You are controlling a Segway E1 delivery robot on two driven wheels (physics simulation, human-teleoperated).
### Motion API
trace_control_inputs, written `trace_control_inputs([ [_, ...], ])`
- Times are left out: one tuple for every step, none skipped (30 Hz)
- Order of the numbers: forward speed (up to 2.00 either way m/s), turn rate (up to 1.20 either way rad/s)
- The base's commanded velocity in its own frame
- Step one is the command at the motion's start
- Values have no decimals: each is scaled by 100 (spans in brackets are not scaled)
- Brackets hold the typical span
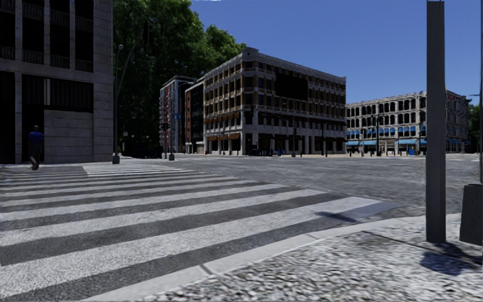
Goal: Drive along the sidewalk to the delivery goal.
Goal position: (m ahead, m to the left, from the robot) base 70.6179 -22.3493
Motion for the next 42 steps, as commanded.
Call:
trace_control_inputs([
  [200,66],
  [200,66],
  [200,66],
  [200,66],
  [200,66],
  [200,66],
  [200,66],
  [200,66],
  [200,66],
  [200,66],
  [194,65],
  [180,61],
  [170,60],
  [170,60],
  [167,60],
  [165,60],
  [165,59],
  [165,59],
  [164,59],
  [163,54],
  [163,54],
  [161,43],
  [160,32],
  [160,24],
  [160,24],
  [160,0],
  [160,0],
  [160,0],
  [160,0],
  [160,0],
  [160,0],
  [160,0],
  [160,0],
  [160,0],
  [160,0],
  [160,0],
  [160,0],
  [160,0],
  [160,0],
  [160,0],
  [160,0],
  [160,0],
])
